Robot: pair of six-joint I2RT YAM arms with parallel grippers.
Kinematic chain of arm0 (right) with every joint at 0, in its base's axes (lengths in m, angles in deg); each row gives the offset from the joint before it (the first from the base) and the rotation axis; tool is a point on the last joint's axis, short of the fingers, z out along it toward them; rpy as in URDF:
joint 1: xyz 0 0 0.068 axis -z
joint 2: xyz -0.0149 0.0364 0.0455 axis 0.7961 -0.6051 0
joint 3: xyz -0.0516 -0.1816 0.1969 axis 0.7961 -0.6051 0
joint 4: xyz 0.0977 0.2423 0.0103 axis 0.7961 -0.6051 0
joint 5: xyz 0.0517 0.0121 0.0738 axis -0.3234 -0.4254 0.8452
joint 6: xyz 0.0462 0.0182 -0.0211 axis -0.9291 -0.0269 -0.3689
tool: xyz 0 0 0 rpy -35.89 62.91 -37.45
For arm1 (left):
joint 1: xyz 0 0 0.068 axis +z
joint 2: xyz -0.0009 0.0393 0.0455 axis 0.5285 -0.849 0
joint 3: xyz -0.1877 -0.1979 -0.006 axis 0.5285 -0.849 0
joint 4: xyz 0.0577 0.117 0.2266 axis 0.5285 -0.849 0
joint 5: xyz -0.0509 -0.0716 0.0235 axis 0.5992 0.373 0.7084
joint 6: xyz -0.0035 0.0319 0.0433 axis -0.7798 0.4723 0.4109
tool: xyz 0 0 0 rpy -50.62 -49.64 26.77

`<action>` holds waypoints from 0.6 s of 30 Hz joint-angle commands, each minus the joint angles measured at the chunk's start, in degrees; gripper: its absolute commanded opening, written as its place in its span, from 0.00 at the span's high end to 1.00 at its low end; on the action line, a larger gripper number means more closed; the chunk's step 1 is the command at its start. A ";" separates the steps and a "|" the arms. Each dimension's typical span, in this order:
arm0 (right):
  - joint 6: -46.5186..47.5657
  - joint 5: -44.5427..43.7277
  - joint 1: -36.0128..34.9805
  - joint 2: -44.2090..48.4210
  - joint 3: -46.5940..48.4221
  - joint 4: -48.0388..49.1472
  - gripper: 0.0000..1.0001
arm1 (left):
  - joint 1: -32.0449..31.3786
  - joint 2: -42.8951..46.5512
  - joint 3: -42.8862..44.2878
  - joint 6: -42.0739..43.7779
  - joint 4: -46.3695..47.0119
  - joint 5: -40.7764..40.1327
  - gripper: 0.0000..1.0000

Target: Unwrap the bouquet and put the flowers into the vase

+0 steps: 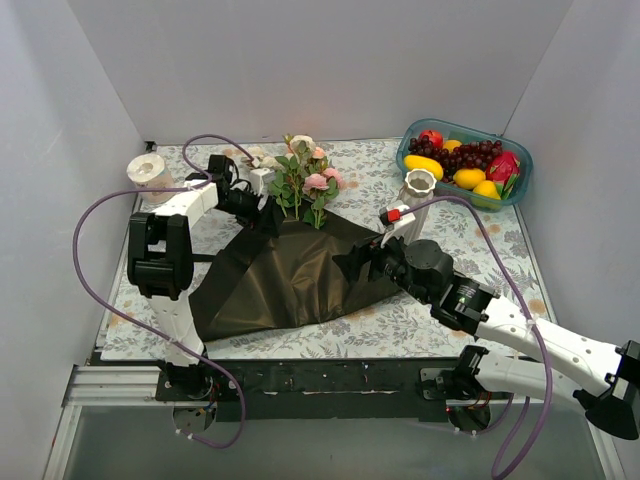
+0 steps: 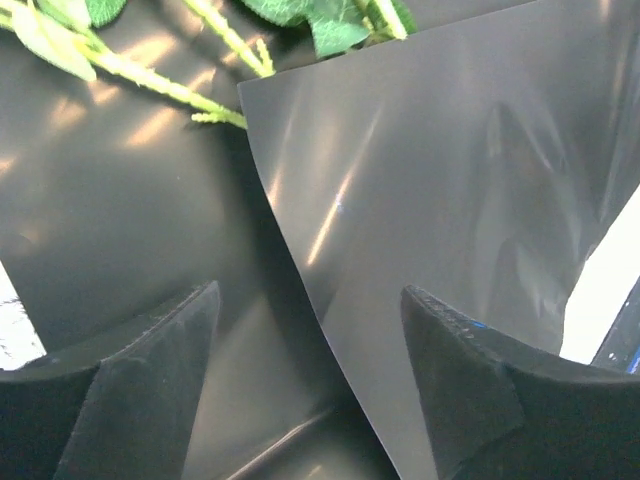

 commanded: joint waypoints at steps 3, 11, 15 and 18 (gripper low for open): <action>-0.58 -1.42 0.39 2.57 -0.74 1.70 0.09 | -0.97 -1.03 -0.15 1.62 -0.01 0.02 0.44; -0.40 -1.33 1.09 3.18 -0.39 1.08 0.09 | -3.43 -2.36 0.82 2.94 -3.53 0.73 0.46; -0.23 -0.89 1.53 3.36 -0.12 0.82 0.09 | -3.69 -2.88 0.91 2.85 -3.53 -0.24 0.45; -0.14 -0.89 1.62 3.62 0.23 0.47 0.10 | -3.69 -3.06 0.65 2.76 -3.35 0.02 0.48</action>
